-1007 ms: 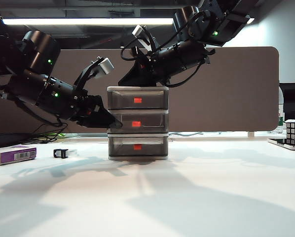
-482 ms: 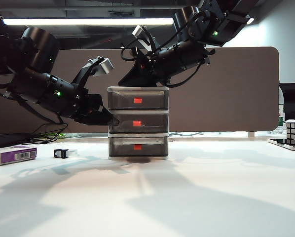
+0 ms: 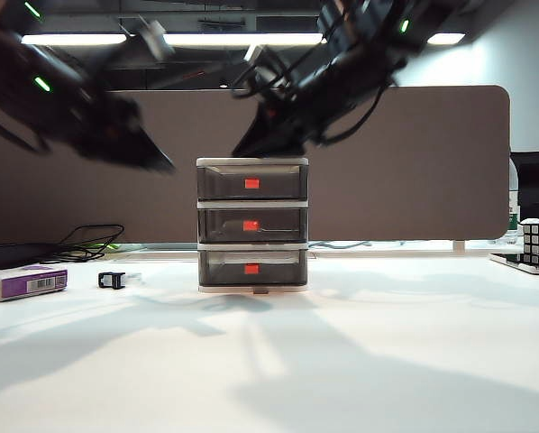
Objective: Open the second layer of the drawer on the table, pick up the earphone case on the table and put it in, and finally close the drawer.
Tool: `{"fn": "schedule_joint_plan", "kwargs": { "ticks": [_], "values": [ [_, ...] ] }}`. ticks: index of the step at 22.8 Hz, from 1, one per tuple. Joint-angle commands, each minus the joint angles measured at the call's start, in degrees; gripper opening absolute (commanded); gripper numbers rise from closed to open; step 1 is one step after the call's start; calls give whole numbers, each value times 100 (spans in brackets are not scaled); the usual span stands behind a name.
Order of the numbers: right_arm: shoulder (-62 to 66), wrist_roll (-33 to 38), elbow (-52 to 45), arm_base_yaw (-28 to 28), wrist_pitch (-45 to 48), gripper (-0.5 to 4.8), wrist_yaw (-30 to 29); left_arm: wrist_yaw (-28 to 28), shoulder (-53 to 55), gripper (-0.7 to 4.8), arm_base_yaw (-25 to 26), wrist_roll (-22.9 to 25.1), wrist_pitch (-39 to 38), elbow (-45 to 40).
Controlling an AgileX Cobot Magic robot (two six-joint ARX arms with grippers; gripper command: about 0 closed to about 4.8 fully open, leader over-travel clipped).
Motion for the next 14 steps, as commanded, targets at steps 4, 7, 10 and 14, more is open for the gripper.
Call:
{"fn": "schedule_joint_plan", "kwargs": {
  "ticks": [4, 7, 10, 14],
  "values": [
    [-1294, -136, -278, -13, -409, -5, 256, -621, -2011, -6, 4, -492, -442, -726],
    [-2011, -92, -846, 9, -168, -5, 584, -933, -3088, -6, 7, -721, -632, -1180],
    [-2761, 31, -1626, 7, 249, -5, 745, -1335, -4199, -6, 4, -697, -1056, -1668],
    [-3939, 254, -3042, 9, 774, -5, 1182, -1792, -5914, -6, 4, -1259, -1268, -2568]
  ]
}}
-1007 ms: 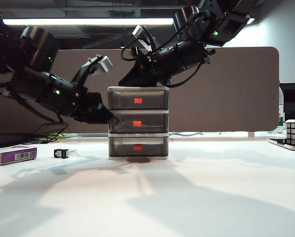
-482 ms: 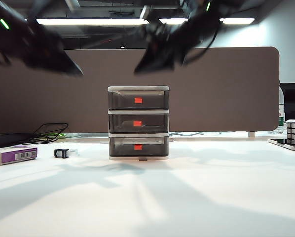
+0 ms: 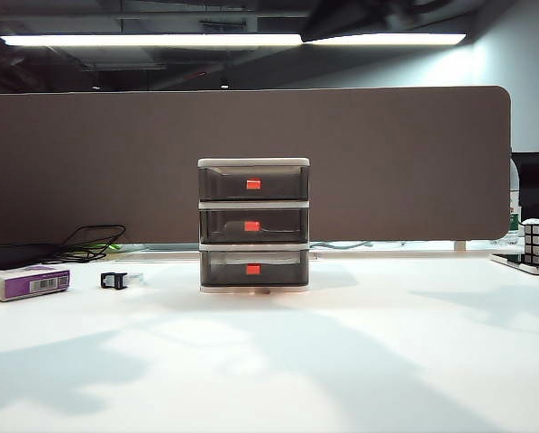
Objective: Open the second layer of the drawer on the table, pick up the earphone case on the table and put it in, and finally close the drawer.
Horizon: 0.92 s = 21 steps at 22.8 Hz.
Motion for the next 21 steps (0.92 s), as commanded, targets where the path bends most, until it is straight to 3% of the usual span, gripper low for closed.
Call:
{"fn": "schedule_joint_plan", "kwargs": {
  "ticks": [1, 3, 4, 6, 9, 13, 15, 21],
  "values": [
    [-717, 192, -815, 4, 533, -5, 262, -380, -1047, -6, 9, -468, -205, -503],
    [-1403, 205, -1735, 7, 852, -5, 588, -1040, -1847, -6, 9, -715, 28, -833],
    [-1735, 238, -2245, 7, 1008, -5, 623, -1475, -2162, -6, 9, -1075, 164, -964],
    [-2253, 267, -3040, 7, 1259, -5, 920, -1692, -2487, -6, 9, -1132, -238, -1029],
    [-2785, 422, -4022, 7, 1904, -5, 1078, -1805, -2538, -6, 7, -1606, -363, -1178],
    [-3318, 538, -5101, 7, 2649, -5, 1263, -1703, -2538, -6, 7, -1572, -214, -1591],
    [-3434, 632, -5622, 7, 3136, -5, 1384, -1558, -2538, -6, 7, -1532, 271, -1910],
    [-3451, 852, -6679, -7, 4223, -5, 1906, -1705, -2538, -6, 9, -1119, 317, -1921]
  ]
}}
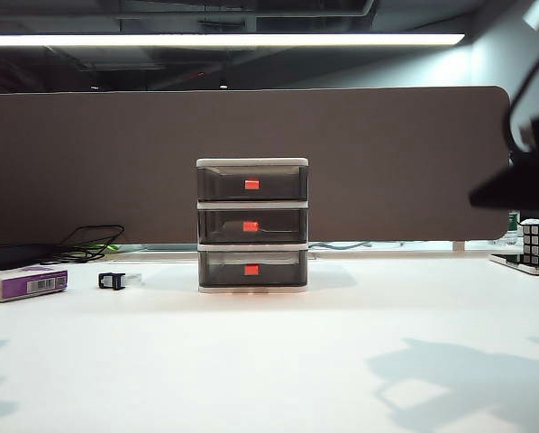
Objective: Open the second layer of the drawer on the table, pick up the earphone case on the table and put it in, and finally close the drawer.
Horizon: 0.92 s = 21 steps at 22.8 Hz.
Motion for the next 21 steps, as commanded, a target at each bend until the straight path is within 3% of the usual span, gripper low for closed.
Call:
{"fn": "schedule_joint_plan", "kwargs": {
  "ticks": [1, 7, 9, 12, 17, 21],
  "values": [
    [-7, 76, -262, -35, 428, -5, 234, -164, 2, -6, 9, 79, 92, 33],
    [-111, 400, -264, -922, 417, -5, -660, -197, 2, -6, 9, 70, 81, 33],
    [-356, 369, -264, -1207, 197, -5, -741, -450, 2, -6, 9, 107, 2, 33],
    [-942, 114, -264, -1440, -463, -5, -686, -544, 2, -6, 11, 125, -83, 33],
    [-2603, 11, -264, -1429, -1851, -5, 15, -691, 2, -6, 11, 118, -22, 33],
    [-3936, -22, -262, -1467, -2966, -5, 98, -149, 2, -6, 17, 538, 227, 31]
  ]
}}
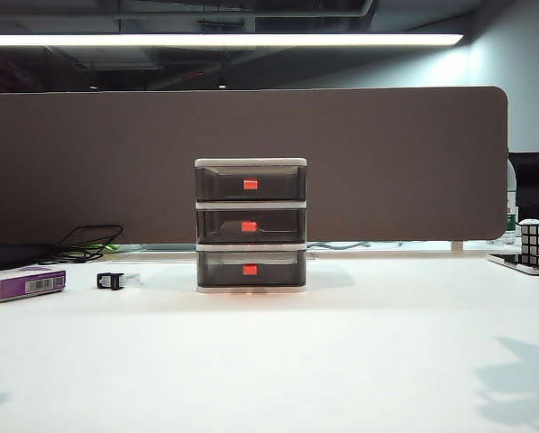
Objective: Open the second layer of the drawer on the table, pick up the earphone case on the table and put it in, and finally close the drawer.
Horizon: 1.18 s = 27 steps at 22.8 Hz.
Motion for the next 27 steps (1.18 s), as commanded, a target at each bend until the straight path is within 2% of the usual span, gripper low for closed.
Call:
{"fn": "schedule_joint_plan", "kwargs": {
  "ticks": [1, 2, 5, 8, 9, 12, 13, 15, 27],
  "values": [
    [-870, -57, -33, -48, -837, -5, 11, 455, 2, -6, 13, 389, 254, 33],
    [-1226, -66, -33, -90, -1123, -5, 76, 341, 2, -6, 17, 387, 186, 33],
    [-1204, -105, -33, -337, -1163, -5, 107, 269, 4, -6, 142, 382, 72, 33],
    [-1226, -96, -33, -592, -1069, -5, 9, 682, 4, -6, 546, 271, 236, 33],
    [-1226, -31, -33, -678, -1008, -5, -83, 1193, 4, -6, 975, 125, 326, 33],
    [-1226, -37, -33, -721, -970, -5, -142, 1849, 4, -6, 1827, -190, 304, 33],
    [-1226, -37, -33, -721, -970, -5, 33, 2098, 4, -6, 2216, -313, 313, 35],
    [-1226, -35, -33, -719, -970, -5, 302, 2131, 4, -6, 2592, -461, 350, 35],
    [-1226, -31, -33, -723, -977, -5, 289, 2258, 4, -5, 2645, -522, 179, 37]
  ]
}}
